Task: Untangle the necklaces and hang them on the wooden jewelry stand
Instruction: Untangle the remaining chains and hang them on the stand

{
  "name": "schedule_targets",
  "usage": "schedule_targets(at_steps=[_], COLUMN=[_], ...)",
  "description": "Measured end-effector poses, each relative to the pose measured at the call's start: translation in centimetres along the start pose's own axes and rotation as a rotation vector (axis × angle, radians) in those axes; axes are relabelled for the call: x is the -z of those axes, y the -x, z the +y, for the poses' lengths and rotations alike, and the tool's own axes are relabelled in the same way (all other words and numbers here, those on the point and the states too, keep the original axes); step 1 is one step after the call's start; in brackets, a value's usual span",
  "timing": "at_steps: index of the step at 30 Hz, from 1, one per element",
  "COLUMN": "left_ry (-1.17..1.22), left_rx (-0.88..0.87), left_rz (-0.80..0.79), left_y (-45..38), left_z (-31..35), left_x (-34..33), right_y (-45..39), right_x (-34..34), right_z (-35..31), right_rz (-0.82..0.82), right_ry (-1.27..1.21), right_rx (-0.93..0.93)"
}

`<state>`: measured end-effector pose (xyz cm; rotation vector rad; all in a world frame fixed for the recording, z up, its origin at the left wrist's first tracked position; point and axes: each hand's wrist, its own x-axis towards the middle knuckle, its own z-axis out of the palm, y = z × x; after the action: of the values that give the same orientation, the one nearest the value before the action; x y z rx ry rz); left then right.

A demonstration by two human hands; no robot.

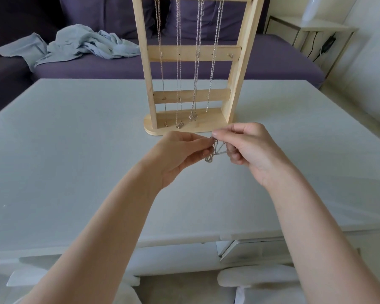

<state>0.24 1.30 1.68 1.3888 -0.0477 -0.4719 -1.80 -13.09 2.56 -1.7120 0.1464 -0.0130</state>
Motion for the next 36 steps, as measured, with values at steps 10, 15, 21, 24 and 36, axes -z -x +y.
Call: schedule_targets(at_steps=[10,15,21,24,36], left_ry=[-0.001,-0.126,-0.232,-0.225,-0.403], left_rx=[-0.049,-0.011,-0.04,-0.053,-0.237], left_rz=[0.072,0.075,0.14,0.162,0.224], left_y=[0.56,0.78,0.92,0.94,0.51], left_z=[0.67,0.59,0.69,0.76,0.38], left_x=[-0.34,0.17,0.11,0.24,0.3], right_y=[0.05,-0.17,-0.13,-0.05,-0.2], right_x=[-0.84,-0.07,-0.49,-0.47,-0.3], right_z=[-0.19,0.13,-0.16,-0.32,-0.04], right_rz=[-0.014,0.056,-0.013,-0.11,0.138], right_ry=[-0.065,-0.061,-0.318,-0.363,-0.053], right_rx=[0.11,0.113,-0.029,-0.08,0.04])
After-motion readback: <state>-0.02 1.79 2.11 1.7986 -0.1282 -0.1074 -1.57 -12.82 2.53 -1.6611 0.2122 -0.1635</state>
